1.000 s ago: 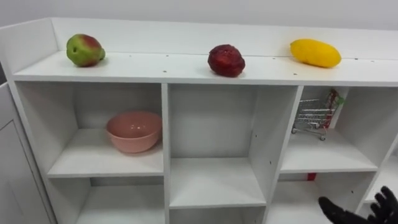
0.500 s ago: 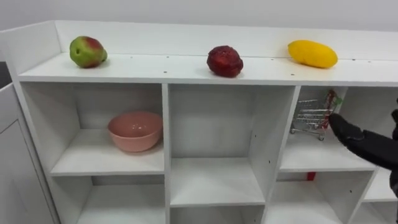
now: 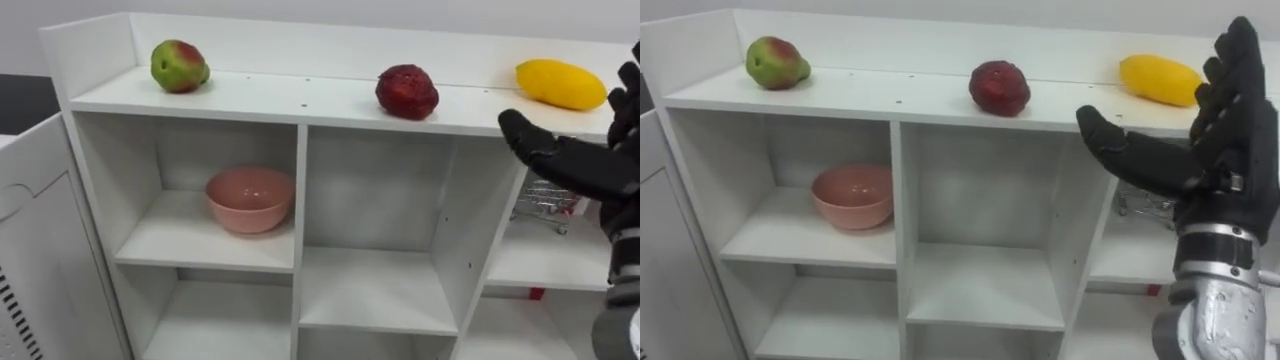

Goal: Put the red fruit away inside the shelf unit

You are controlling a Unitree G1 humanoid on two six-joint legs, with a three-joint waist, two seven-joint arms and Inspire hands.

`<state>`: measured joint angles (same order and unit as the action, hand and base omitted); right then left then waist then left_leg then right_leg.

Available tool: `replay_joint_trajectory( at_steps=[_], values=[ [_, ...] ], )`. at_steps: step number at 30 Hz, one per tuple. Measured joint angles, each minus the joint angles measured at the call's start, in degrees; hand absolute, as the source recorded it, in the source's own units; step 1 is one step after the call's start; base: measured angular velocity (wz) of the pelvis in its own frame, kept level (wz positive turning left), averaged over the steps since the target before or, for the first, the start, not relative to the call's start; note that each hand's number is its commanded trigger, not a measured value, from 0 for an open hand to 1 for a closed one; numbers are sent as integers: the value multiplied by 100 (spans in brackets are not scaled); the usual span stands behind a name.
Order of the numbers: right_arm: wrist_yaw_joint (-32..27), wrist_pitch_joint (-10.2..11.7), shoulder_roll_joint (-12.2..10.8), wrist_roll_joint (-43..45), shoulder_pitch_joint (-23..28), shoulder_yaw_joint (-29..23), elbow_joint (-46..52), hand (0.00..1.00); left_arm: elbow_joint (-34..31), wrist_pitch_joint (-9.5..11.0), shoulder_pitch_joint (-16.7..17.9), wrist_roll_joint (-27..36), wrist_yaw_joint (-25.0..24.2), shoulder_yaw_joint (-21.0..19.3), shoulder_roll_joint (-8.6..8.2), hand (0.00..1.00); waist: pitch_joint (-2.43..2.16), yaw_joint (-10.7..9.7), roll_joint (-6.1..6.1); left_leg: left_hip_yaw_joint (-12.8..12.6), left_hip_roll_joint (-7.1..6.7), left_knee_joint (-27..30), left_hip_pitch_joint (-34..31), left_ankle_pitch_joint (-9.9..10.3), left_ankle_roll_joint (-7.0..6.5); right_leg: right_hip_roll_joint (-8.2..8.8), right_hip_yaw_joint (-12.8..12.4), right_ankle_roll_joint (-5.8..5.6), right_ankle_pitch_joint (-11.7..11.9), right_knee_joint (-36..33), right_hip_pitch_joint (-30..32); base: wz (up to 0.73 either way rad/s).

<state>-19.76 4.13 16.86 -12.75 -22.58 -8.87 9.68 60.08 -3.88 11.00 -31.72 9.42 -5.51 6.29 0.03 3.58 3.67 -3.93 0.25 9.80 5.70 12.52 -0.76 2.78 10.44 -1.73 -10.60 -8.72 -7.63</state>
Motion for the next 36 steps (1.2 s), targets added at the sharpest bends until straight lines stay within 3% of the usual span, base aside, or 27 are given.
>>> replay_joint_trajectory(
  at_steps=[6, 9, 16, 25, 29, 31, 36],
  values=[
    [240, -39, 191, -101, -373, 66, -447, 0, 0, -69, -11, -53, -150, 1, 75, 0, 66, 112, 152, 122, 1, 35, -23, -7, 12, -11, 12, 0, 0, 15, -46, 9],
    [429, -67, 252, -128, -385, 69, -598, 0, -12, -82, 10, -58, -167, -2, 141, 0, 16, 121, 244, 169, -5, 84, -114, -8, 13, -5, 76, 0, 0, 11, -21, 13],
    [911, -303, 380, -785, -881, 91, -1230, 0, -243, -228, 71, -177, -282, -73, 155, 0, -22, 141, 393, 239, -14, 179, -155, -8, 12, 6, 137, 0, 0, 7, -41, 4],
    [1120, -551, 410, -942, -986, 115, -1420, 0, -452, -484, 91, -175, -395, -112, 143, 0, 12, 157, 340, 279, -14, 212, -222, -9, 16, 5, 246, 0, 0, 5, -47, 1],
    [1120, -702, 483, -947, -1024, 155, -1619, 0, -507, -571, 90, -174, -394, -105, 143, 0, 5, 160, 334, 282, -15, 201, -233, -9, 16, 4, 294, 0, 0, 4, -35, 5],
    [1118, -794, 584, -959, -1219, 280, -1897, 0, -507, -599, 113, -176, -398, -103, 148, 0, 3, 153, 329, 283, -15, 199, -235, -9, 16, 7, 366, 0, 0, 5, -27, 0],
    [1273, -789, 783, -971, -1856, 344, -2824, 0, -508, -609, 55, -170, -435, -105, 186, 0, 1, 155, 333, 332, -19, 201, -228, -9, 17, 9, 403, 0, 0, 6, -33, 6]
  ],
)
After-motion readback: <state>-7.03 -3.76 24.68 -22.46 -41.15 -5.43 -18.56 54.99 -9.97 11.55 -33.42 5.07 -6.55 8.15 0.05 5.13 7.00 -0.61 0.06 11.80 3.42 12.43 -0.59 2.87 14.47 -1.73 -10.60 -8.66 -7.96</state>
